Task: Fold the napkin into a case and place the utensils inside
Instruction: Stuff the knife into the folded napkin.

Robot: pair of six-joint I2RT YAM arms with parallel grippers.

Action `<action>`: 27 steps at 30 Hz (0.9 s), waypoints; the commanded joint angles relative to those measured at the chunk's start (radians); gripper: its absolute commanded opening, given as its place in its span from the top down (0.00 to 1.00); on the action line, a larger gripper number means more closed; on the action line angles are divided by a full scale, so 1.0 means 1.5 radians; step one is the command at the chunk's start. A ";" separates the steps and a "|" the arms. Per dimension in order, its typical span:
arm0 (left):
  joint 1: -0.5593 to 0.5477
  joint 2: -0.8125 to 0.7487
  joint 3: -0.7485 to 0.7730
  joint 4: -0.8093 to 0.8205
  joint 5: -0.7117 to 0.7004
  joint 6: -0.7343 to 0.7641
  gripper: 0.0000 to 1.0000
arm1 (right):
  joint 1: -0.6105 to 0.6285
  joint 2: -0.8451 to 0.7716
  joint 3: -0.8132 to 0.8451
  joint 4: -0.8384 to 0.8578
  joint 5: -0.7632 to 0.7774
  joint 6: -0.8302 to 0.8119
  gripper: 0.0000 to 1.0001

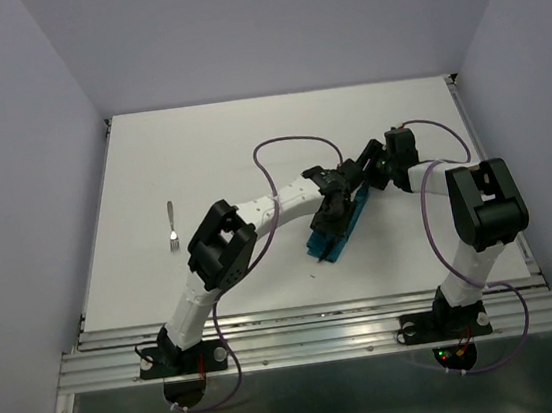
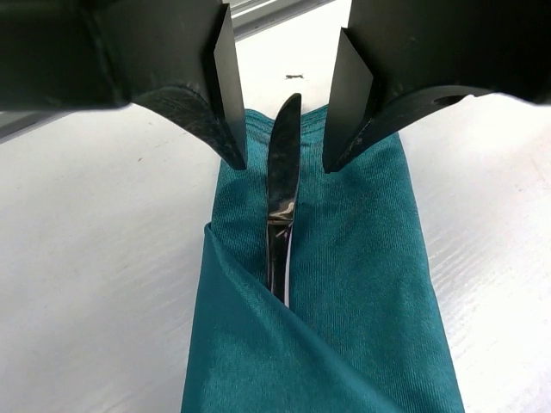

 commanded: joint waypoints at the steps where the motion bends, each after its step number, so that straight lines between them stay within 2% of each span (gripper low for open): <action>1: -0.011 -0.048 -0.028 0.015 0.000 -0.005 0.48 | 0.007 0.022 -0.007 -0.052 0.011 -0.013 0.38; 15: -0.021 -0.025 -0.042 0.023 0.005 -0.009 0.50 | 0.007 0.018 -0.010 -0.053 0.011 -0.012 0.38; 27: -0.021 -0.007 -0.046 0.029 0.001 -0.005 0.62 | 0.007 0.017 -0.012 -0.053 0.011 -0.013 0.38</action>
